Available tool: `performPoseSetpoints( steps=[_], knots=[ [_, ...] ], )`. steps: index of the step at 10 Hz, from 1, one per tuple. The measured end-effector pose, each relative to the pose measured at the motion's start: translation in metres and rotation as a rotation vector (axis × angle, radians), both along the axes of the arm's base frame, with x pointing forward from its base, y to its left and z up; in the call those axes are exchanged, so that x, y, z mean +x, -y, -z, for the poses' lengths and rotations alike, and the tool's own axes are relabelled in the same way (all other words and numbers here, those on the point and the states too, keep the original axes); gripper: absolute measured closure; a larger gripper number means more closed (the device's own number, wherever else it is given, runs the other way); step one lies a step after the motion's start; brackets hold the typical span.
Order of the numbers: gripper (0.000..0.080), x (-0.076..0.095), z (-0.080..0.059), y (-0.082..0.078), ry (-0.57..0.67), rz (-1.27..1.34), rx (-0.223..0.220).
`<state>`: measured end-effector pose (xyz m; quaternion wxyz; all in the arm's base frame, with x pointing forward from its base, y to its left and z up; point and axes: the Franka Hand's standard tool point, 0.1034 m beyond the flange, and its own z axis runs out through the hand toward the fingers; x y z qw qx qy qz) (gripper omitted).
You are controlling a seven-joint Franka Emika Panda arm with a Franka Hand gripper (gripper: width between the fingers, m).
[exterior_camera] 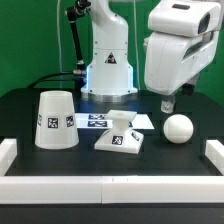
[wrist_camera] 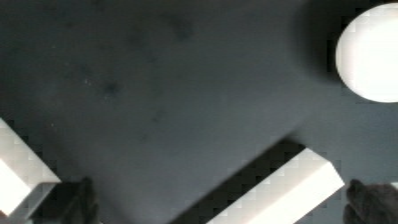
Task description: Assemble lamp
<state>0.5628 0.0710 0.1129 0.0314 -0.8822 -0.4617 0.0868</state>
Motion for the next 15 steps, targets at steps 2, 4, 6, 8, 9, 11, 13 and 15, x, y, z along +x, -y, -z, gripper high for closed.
performPoseSetpoints(
  steps=[2, 4, 6, 8, 9, 11, 13, 15],
  knots=[
    [0.01, 0.0, 0.0, 0.0, -0.021, -0.022, 0.002],
    [0.01, 0.0, 0.0, 0.0, -0.02, -0.021, 0.002],
    [0.01, -0.003, 0.001, 0.003, -0.017, -0.023, 0.002],
    [0.01, -0.038, 0.0, 0.026, -0.003, -0.015, 0.0],
    [0.01, -0.053, 0.004, 0.039, 0.015, 0.0, 0.002],
    [0.01, -0.081, 0.008, 0.064, 0.079, 0.035, 0.014],
    [0.01, -0.082, 0.009, 0.065, 0.074, 0.056, 0.011],
    [0.01, -0.082, 0.01, 0.065, 0.073, 0.128, 0.001]
  ],
)
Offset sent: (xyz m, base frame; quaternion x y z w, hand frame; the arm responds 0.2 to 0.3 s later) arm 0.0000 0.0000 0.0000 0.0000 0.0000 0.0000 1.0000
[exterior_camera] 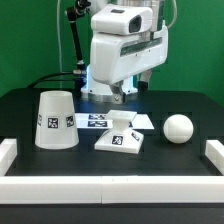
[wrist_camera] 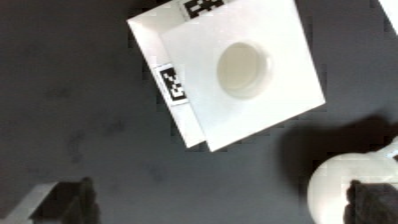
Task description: Assemble lamp
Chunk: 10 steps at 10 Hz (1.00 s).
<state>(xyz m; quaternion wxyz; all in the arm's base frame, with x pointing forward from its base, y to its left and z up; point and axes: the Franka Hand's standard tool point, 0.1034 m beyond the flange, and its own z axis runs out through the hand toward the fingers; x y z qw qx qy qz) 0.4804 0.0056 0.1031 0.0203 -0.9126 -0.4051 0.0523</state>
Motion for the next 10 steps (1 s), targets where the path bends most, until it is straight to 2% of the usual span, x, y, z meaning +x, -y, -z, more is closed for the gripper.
performPoseSetpoints(
  steps=[4, 5, 10],
  knots=[
    [0.01, -0.015, 0.014, 0.028, -0.01, 0.48, -0.06],
    [0.01, -0.019, 0.019, 0.029, -0.01, 0.573, -0.071],
    [0.01, -0.018, 0.02, 0.022, -0.012, 0.873, -0.095]
  ],
)
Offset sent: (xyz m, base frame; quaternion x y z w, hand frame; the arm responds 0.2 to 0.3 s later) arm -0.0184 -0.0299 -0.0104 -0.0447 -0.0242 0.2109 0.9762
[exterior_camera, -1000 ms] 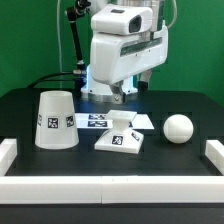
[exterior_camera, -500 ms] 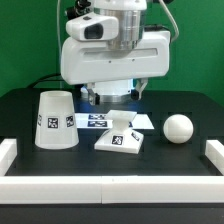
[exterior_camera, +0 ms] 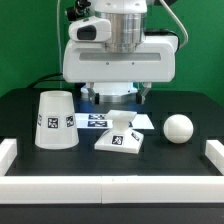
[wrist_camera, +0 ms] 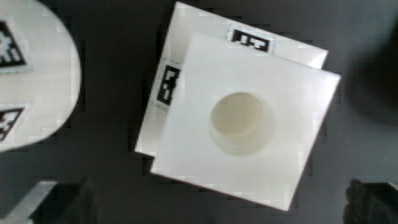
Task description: Assemble lamp
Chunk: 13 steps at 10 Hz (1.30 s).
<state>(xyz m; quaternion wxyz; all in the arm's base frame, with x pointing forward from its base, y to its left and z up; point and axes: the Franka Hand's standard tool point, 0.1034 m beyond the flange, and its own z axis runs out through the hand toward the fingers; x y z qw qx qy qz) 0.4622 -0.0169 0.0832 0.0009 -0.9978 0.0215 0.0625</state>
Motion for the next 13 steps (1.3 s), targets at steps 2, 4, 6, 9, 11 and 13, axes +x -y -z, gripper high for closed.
performPoseSetpoints(
  steps=[2, 4, 6, 9, 11, 13],
  knots=[
    [0.01, 0.0, 0.003, -0.002, 0.005, 0.266, -0.01],
    [0.01, -0.001, 0.005, -0.005, 0.005, 0.274, -0.005],
    [0.01, -0.004, 0.01, -0.011, 0.027, 0.234, -0.001],
    [0.01, -0.007, 0.017, -0.015, 0.045, 0.16, 0.006],
    [0.01, -0.007, 0.017, -0.011, 0.046, 0.138, 0.008],
    [0.01, -0.008, 0.019, -0.008, 0.044, 0.132, 0.007]
  ],
)
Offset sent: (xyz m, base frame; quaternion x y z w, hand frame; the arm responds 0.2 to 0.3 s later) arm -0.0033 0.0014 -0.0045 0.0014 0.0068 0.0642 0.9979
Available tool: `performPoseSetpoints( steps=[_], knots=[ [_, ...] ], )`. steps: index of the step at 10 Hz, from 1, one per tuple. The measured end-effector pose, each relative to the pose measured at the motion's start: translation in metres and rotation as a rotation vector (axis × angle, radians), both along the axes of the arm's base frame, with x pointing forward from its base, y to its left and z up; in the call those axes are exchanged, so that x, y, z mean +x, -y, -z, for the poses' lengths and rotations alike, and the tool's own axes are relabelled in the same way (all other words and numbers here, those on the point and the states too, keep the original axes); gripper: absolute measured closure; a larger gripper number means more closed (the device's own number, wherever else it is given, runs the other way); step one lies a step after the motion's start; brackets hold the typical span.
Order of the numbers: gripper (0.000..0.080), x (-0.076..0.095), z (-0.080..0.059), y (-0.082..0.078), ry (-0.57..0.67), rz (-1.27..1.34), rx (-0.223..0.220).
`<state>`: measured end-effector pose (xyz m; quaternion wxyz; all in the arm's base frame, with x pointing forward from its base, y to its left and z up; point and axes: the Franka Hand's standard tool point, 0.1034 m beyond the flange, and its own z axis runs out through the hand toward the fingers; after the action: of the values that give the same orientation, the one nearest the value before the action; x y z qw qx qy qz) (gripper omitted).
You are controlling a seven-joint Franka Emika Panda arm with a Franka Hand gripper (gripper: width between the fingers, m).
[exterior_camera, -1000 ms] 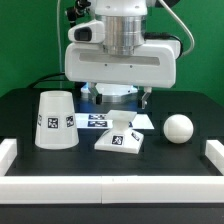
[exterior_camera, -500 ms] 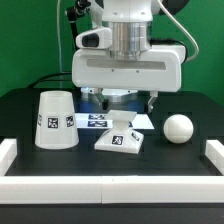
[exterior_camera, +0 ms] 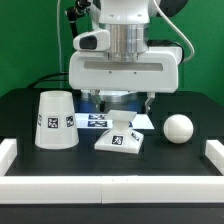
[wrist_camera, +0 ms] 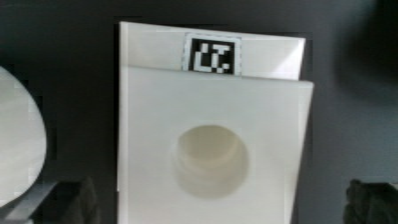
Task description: Assemble lamp
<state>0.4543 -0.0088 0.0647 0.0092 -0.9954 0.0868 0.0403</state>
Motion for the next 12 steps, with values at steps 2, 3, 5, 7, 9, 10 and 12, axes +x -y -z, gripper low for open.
performPoseSetpoints(
  steps=[2, 3, 5, 7, 9, 10, 12],
  knots=[
    [0.01, -0.001, 0.007, 0.001, 0.001, -0.009, 0.001],
    [0.01, -0.001, 0.011, 0.003, 0.005, -0.005, 0.007],
    [0.01, -0.003, 0.015, 0.002, -0.003, -0.005, 0.008],
    [0.0243, -0.002, 0.015, 0.002, -0.004, -0.004, 0.009],
    [0.0266, -0.002, 0.015, 0.002, -0.003, -0.004, 0.009],
    [0.0266, -0.002, 0.015, 0.002, -0.003, -0.002, 0.01],
    [0.0265, -0.002, 0.015, 0.001, -0.002, 0.003, 0.013]
  ],
)
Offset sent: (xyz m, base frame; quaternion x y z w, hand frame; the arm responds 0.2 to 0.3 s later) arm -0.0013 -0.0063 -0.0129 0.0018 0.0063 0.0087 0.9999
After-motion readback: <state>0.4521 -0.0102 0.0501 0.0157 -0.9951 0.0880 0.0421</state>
